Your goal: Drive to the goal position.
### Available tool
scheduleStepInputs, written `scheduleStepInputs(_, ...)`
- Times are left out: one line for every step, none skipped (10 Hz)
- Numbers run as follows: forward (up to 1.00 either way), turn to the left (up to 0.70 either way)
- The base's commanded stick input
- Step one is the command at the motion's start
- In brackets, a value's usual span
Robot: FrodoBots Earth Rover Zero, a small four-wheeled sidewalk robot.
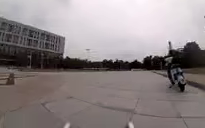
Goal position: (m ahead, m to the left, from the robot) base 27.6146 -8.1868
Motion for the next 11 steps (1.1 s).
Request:
scheduleStepInputs(0.85,-0.34)
scheduleStepInputs(0.85,-0.23)
scheduleStepInputs(0.85,0.0)
scheduleStepInputs(0.85,0.0)
scheduleStepInputs(0.85,0.0)
scheduleStepInputs(0.85,0.0)
scheduleStepInputs(0.85,0.0)
scheduleStepInputs(0.85,0.0)
scheduleStepInputs(0.85,0.0)
scheduleStepInputs(0.85,0.0)
scheduleStepInputs(0.85,0.0)
